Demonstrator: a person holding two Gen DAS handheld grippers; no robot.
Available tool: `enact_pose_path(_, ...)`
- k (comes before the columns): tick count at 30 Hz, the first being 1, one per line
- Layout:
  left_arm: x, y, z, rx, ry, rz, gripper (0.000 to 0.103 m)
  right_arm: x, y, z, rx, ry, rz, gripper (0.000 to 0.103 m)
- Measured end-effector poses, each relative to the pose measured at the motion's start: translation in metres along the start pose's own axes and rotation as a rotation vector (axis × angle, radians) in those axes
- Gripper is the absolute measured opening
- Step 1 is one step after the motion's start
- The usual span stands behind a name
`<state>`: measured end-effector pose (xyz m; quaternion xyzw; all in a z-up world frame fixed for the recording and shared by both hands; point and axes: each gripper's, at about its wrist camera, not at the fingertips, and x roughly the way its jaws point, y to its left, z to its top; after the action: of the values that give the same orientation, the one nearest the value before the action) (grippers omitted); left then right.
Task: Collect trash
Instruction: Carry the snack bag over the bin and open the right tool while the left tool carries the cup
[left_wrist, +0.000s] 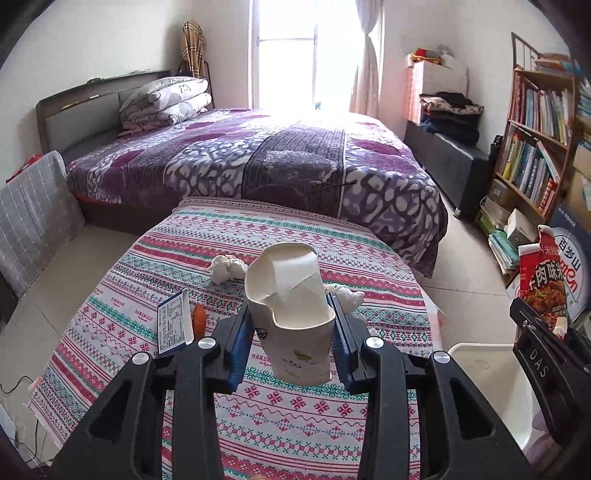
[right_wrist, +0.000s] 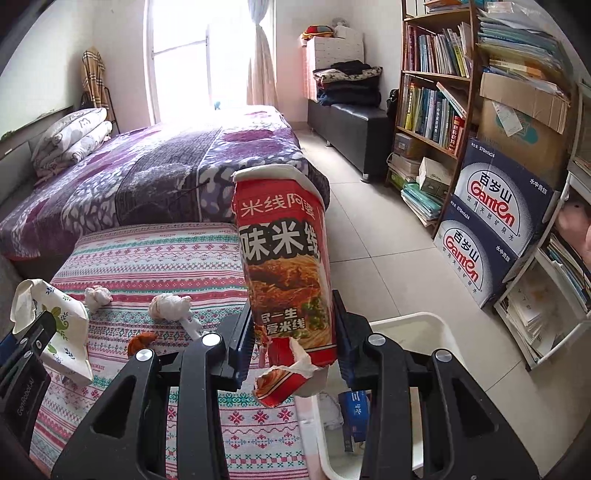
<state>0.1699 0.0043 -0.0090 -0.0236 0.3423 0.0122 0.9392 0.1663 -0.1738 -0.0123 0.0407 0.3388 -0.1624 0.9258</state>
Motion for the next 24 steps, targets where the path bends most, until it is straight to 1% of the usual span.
enact_pose_path(14, 0.001, -0.037, -0.011, 0.071, 0.015, -0.038, 0.038, 0.006, -0.054, 0.002, 0.09, 0.031, -0.088, 0.036)
enact_pose_path(24, 0.001, -0.07, -0.02, 0.125, 0.033, -0.088, 0.038, 0.012, -0.093, 0.0, 0.143, 0.071, -0.16, 0.038)
